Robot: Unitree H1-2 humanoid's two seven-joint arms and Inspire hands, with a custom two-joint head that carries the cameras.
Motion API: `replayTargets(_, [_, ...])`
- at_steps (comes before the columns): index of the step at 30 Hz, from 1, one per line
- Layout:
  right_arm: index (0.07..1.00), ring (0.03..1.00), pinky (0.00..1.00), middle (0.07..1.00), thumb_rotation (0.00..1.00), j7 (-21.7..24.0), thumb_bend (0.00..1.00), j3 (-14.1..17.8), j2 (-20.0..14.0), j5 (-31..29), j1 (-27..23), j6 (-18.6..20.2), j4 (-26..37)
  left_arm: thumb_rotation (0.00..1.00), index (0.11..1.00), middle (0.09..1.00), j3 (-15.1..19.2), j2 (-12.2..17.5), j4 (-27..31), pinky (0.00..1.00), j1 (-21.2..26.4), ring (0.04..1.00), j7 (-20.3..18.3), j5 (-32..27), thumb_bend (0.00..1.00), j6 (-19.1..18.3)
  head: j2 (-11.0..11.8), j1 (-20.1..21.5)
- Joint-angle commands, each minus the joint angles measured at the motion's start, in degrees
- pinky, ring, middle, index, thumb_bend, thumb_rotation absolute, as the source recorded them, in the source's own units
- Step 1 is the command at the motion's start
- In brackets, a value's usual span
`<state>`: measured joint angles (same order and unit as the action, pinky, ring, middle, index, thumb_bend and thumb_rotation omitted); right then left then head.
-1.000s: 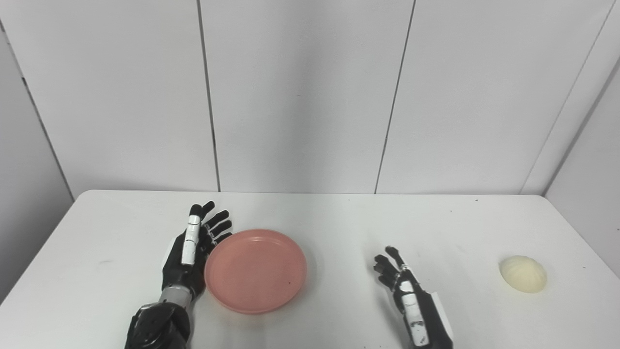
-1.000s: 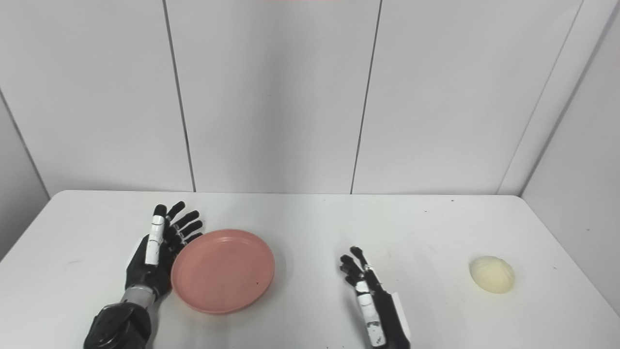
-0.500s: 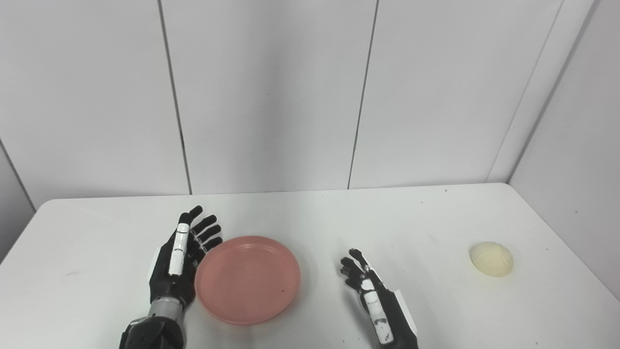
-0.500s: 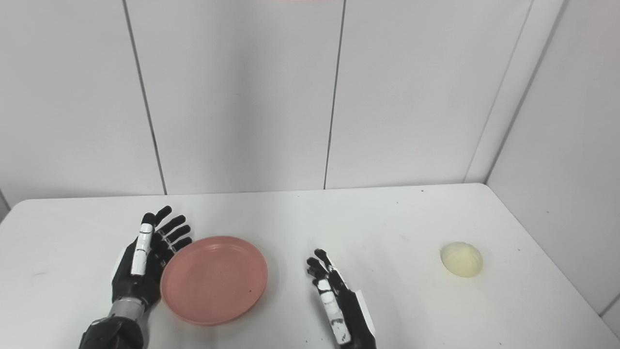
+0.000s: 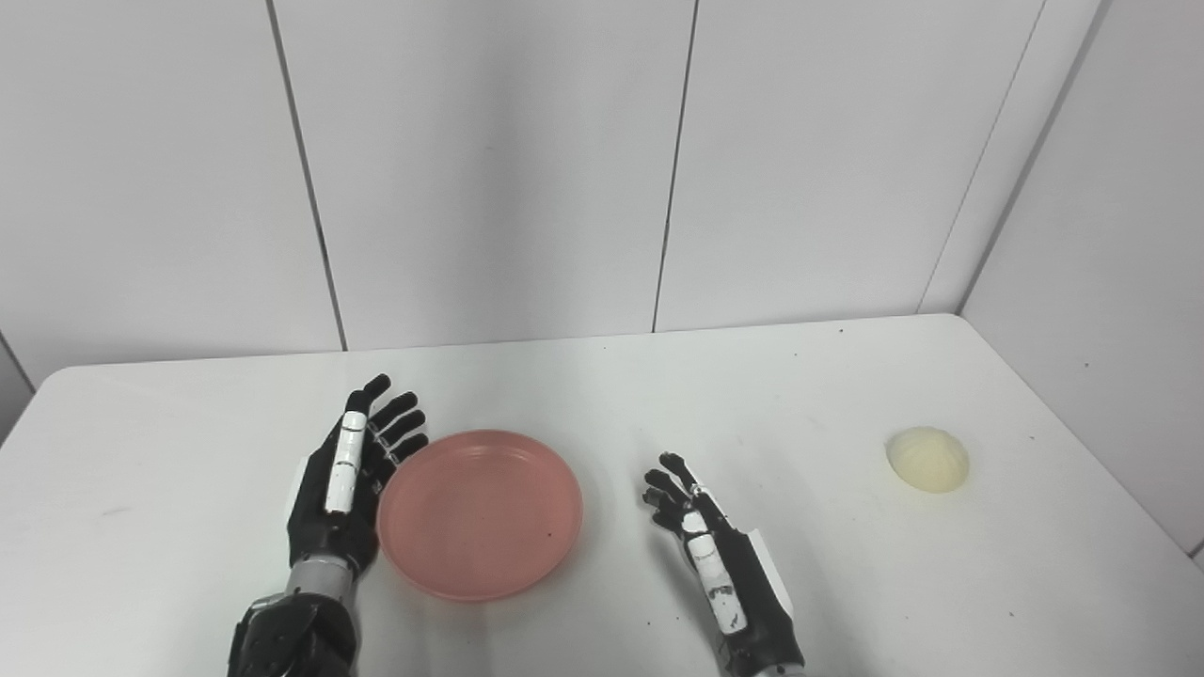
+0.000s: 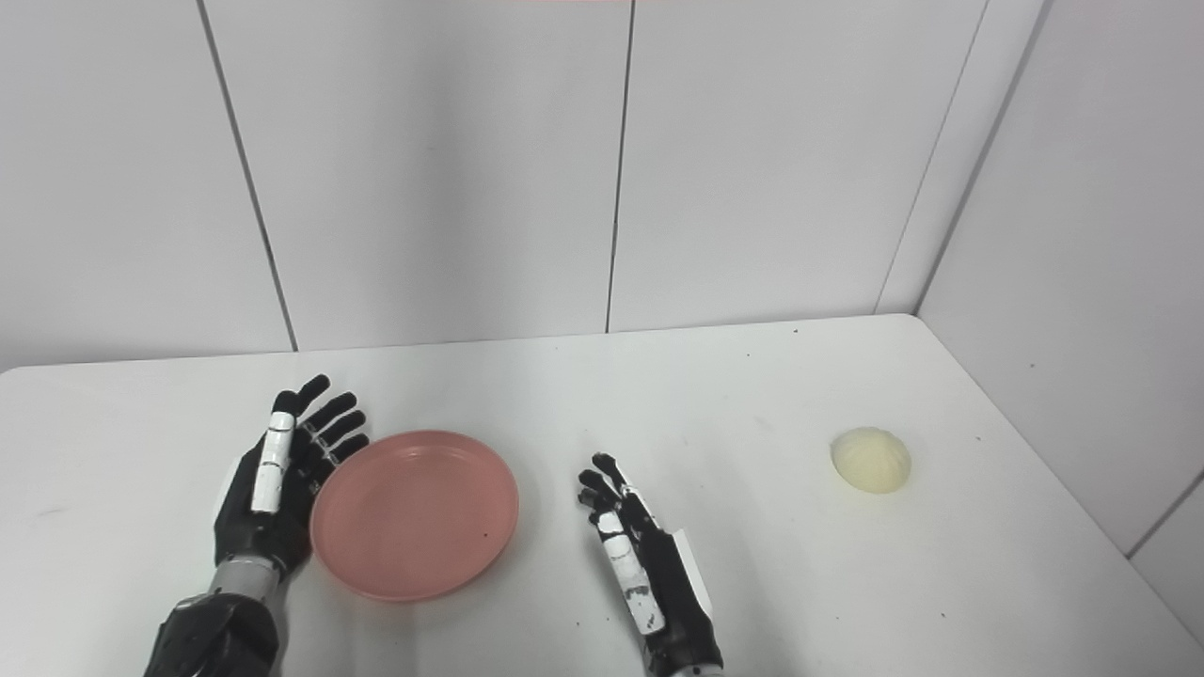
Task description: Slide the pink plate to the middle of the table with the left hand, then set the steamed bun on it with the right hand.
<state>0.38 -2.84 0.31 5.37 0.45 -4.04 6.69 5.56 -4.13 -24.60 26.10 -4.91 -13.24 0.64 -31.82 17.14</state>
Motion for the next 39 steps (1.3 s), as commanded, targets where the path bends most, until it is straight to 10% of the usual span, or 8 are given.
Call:
replayTargets(1, [0.898,0.826,0.84,0.854,0.98,-1.3,0.63,0.2,-0.2,1.3,-0.2,-4.0,-0.1,0.74,0.813,0.768,-0.4,0.2,0.2,0.74,-0.2,0.77,-0.3,0.1,0.68,-0.7,0.0,0.0])
replayTargets(12, [0.858,0.788,0.74,0.844,0.79,-2.9,0.74,4.0,-4.5,6.5,-3.9,-0.4,9.5,0.78,0.821,0.758,-1.9,-0.3,-0.6,0.73,0.2,0.77,-0.6,0.5,0.66,0.3,1.6,-0.4])
replayTargets(19, [0.883,0.778,0.7,0.846,0.79,-1.3,0.81,8.1,-13.5,8.5,-8.6,0.9,10.6,0.8,0.828,0.768,-2.1,0.0,-1.0,0.74,0.2,0.775,-0.6,0.8,0.66,0.3,2.1,-0.5])
replayTargets(32, [0.867,0.788,0.67,0.848,0.65,11.8,0.93,9.8,-34.2,22.4,-18.7,20.7,17.7,0.82,0.839,0.77,-2.3,0.1,-0.9,0.73,-0.3,0.774,-1.0,1.9,0.64,0.5,2.5,-0.4])
replayTargets(39, [0.842,0.831,0.71,0.855,0.7,13.2,0.97,8.5,-41.0,28.6,-20.3,20.0,11.8,0.82,0.836,0.775,-2.8,-0.2,-0.2,0.73,-0.6,0.779,-1.4,2.2,0.63,0.5,2.6,-0.7])
